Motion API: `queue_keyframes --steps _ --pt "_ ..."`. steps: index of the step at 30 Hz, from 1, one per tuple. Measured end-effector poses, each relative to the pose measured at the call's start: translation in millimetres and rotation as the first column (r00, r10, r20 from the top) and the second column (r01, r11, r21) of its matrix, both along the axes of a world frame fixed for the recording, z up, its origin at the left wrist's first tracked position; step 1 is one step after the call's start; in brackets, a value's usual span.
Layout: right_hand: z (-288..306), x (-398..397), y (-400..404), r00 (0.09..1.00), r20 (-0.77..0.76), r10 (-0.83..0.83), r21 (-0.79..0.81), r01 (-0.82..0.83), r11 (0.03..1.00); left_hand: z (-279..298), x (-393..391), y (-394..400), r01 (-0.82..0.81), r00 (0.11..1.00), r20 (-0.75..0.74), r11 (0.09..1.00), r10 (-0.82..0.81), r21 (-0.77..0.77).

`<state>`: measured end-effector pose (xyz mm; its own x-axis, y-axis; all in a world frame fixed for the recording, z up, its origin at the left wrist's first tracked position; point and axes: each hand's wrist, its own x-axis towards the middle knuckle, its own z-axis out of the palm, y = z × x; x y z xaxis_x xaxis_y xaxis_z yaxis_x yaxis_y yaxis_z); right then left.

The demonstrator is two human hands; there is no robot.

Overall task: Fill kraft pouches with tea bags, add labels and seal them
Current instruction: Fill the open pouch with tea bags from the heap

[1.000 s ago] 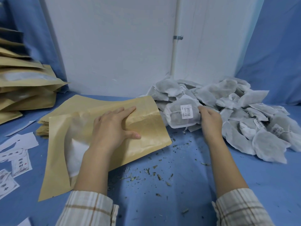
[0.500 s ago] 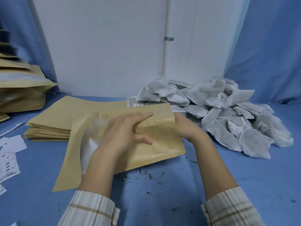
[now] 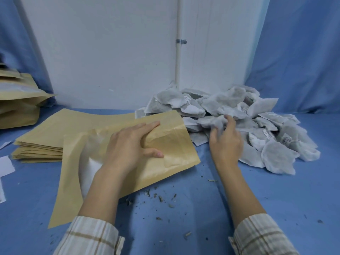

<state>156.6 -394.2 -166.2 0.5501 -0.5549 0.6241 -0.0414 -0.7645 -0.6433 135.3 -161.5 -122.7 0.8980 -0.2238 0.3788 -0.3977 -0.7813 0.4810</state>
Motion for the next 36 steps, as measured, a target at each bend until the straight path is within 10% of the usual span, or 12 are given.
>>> queue_keyframes --steps 3,8,15,27,30,33,36 --pt "17 -4 6 0.954 0.29 0.07 0.355 -0.175 0.918 1 -1 5 0.0 1.0 0.025 0.999 0.001 -0.048" --pt "31 -2 -16 0.938 0.344 0.036 0.656 -0.268 0.706 4 -2 13 -0.02 1.0 0.02 0.995 0.022 -0.096" --pt "39 -10 -31 0.831 0.426 0.359 0.595 -0.556 0.58 6 -3 16 -0.008 0.999 0.031 0.995 0.01 -0.095" --pt "25 -7 40 0.385 -0.326 0.863 0.553 -0.663 0.504 1 -1 10 0.045 0.999 0.021 0.998 -0.046 0.044" --pt "13 0 39 0.552 -0.143 0.821 0.526 -0.66 0.536 3 -2 15 -0.004 1.0 -0.011 1.0 0.004 0.022" --pt "2 15 29 0.936 -0.138 0.324 0.077 -0.316 0.946 4 -2 18 -0.037 0.999 -0.008 0.999 0.037 0.004" --pt "-15 22 13 0.881 -0.431 0.193 -0.202 -0.303 0.931 3 -2 17 -0.044 0.999 -0.021 0.999 0.043 -0.017"
